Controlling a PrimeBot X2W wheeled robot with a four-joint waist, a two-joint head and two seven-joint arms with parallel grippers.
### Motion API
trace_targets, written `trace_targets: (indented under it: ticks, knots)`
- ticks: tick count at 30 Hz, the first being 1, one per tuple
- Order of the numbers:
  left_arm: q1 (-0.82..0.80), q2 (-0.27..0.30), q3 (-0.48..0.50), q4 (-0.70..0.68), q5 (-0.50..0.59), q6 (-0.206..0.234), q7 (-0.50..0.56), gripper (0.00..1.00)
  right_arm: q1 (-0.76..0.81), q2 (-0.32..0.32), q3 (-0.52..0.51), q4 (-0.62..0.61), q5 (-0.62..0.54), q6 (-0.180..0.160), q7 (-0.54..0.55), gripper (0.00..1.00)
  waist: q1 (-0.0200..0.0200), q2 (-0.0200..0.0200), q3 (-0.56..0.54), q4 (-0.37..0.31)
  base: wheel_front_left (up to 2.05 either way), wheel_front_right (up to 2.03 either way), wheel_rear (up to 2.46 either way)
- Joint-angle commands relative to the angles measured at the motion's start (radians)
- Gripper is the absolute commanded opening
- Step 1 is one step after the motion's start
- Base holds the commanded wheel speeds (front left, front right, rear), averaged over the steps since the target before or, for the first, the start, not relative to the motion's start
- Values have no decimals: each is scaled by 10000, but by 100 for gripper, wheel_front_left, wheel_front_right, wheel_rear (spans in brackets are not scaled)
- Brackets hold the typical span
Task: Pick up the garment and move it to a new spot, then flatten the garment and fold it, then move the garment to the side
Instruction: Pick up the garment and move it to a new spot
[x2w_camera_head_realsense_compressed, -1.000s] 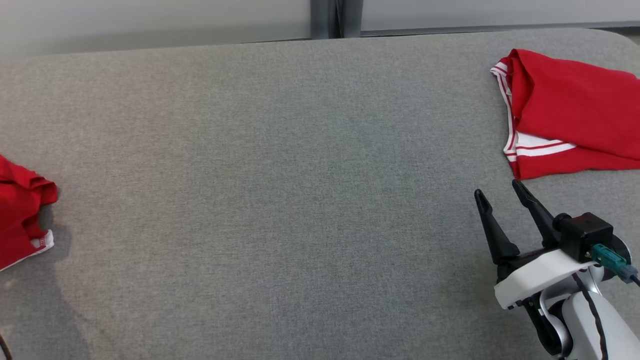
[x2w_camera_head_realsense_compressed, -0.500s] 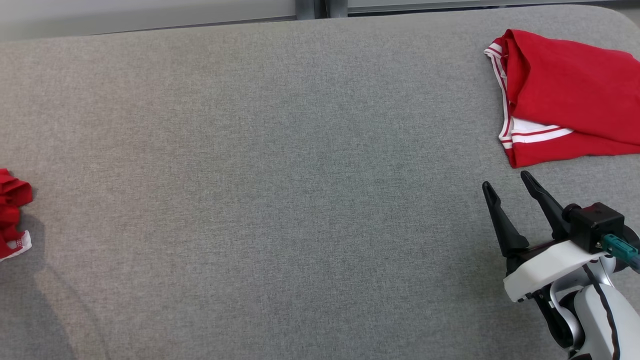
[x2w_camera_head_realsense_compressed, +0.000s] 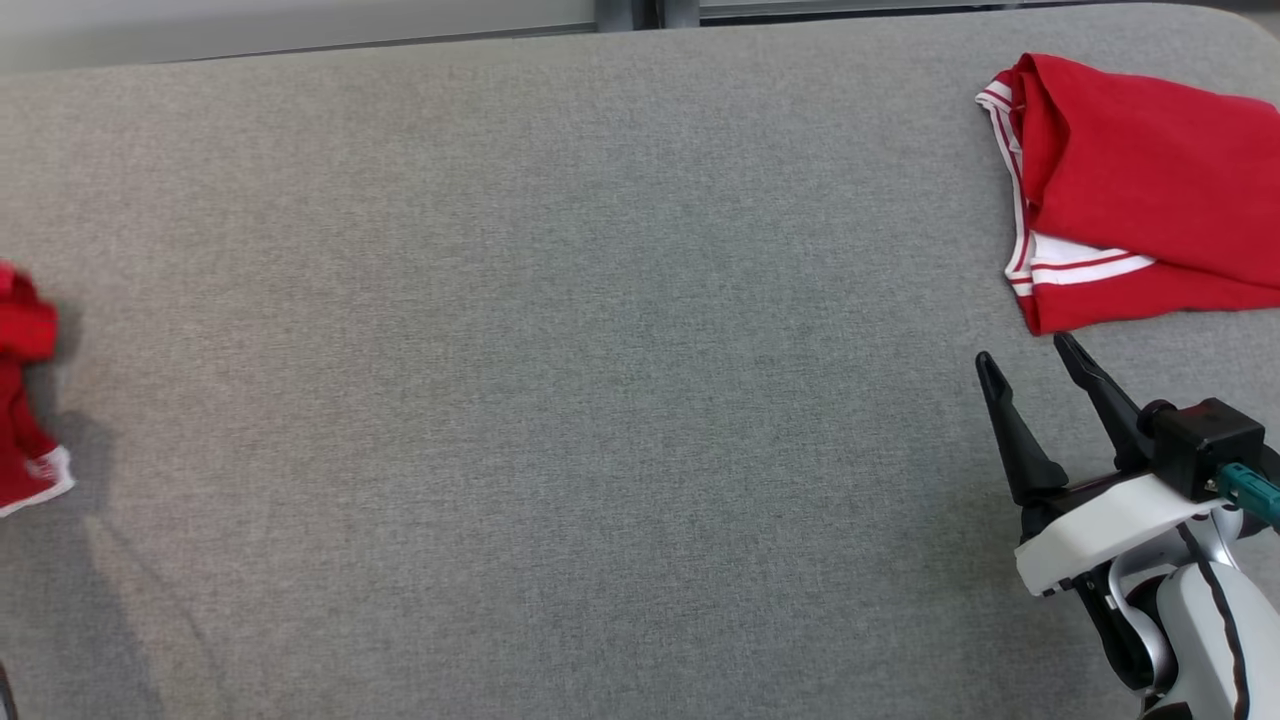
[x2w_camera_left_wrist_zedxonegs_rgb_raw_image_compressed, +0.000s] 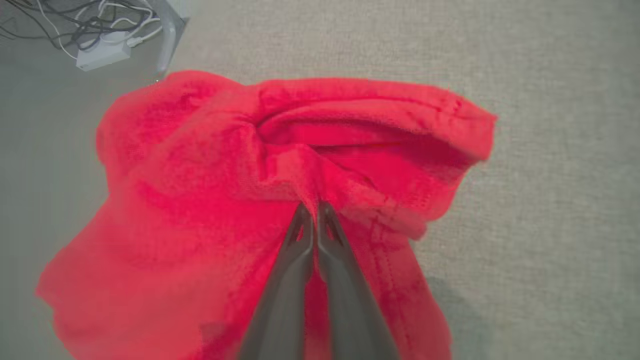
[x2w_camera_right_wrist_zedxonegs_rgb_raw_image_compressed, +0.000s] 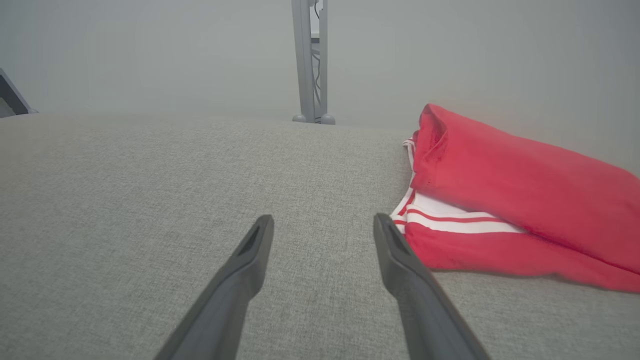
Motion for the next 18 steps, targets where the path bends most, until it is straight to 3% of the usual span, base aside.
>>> trace_targets:
  ticks: [1, 11, 18]
  knots:
    - [-189, -73, -155, -321, -287, -5, -300, 0, -45, -8, -33, 9, -56, -3, -111, 100, 0, 0, -91, 98, 0, 0, 0]
    - [-535, -32, -3020, -3259, -1910, -4, -1260, 0, 5, 252, 46, 458, 14, -3, -373, 100, 0, 0, -832, 393, 0, 0, 0]
    - [-852, -33, -4985, -5344, -2416, -4, -1517, 0, -78, 411, 153, 723, 135, -3, -569, 100, 0, 0, -1077, 129, 0, 0, 0]
